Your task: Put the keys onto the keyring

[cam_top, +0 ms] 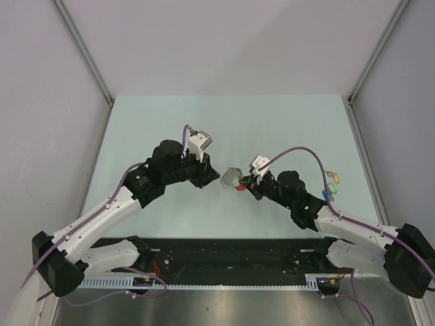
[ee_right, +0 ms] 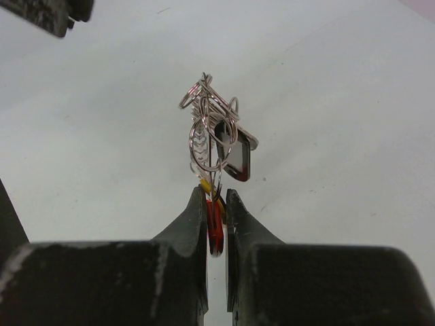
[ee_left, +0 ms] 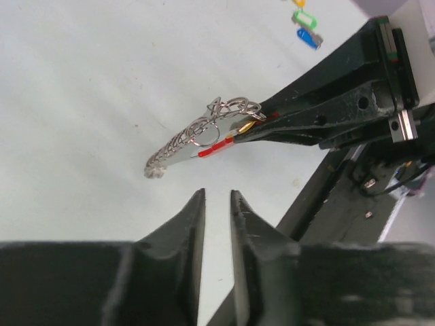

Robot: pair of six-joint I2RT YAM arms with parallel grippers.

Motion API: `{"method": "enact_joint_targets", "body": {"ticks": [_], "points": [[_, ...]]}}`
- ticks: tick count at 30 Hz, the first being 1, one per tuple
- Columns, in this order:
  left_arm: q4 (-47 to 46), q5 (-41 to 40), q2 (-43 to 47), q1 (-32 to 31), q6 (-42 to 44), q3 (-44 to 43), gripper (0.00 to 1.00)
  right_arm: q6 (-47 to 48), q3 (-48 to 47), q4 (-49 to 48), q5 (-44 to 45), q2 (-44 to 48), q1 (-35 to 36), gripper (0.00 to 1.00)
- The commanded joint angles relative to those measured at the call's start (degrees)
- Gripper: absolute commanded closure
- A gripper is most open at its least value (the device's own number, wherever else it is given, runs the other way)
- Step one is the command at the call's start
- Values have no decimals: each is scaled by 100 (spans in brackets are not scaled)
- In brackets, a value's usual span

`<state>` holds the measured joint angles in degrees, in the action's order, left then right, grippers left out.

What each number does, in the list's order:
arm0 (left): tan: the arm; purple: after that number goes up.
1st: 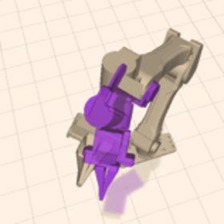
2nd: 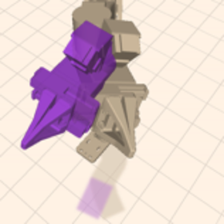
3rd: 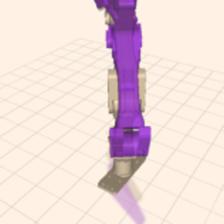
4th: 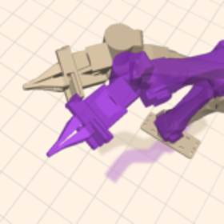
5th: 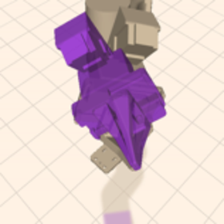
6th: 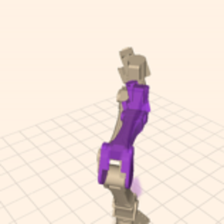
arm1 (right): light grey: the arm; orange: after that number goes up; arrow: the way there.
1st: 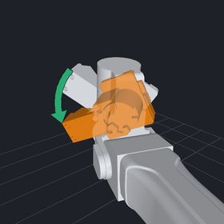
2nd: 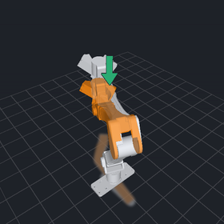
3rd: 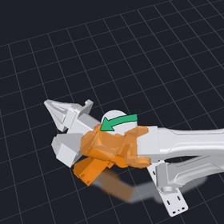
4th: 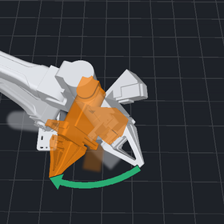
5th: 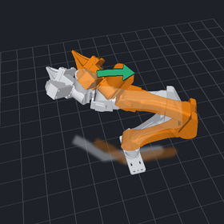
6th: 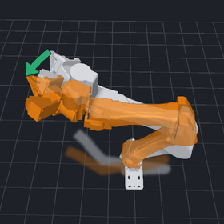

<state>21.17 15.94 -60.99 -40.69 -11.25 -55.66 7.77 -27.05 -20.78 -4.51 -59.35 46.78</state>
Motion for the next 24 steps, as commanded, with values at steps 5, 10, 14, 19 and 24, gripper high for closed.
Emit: {"method": "enact_joint_targets", "body": {"ticks": [5, 10, 14, 19, 24], "points": [[-2325, -522, 781, 43, -2301, 1635, 50, -170, -204, -287, 12, 55, 41, 100], [-4036, -891, 1291, 34, -4006, 2715, 41, -363, -196, -339, 73, 38, 94, 100], [-4691, -1390, 1485, 34, -4623, 3122, 40, -618, -169, -506, 91, 20, 146, 100], [-5192, -1823, 1512, 26, -5308, 3421, 41, -1093, -20, -892, 345, 11, 261, 100], [-5395, -1990, 1301, -123, -5590, 3413, 47, -1436, 138, -1350, 749, -85, 506, 100]]}}
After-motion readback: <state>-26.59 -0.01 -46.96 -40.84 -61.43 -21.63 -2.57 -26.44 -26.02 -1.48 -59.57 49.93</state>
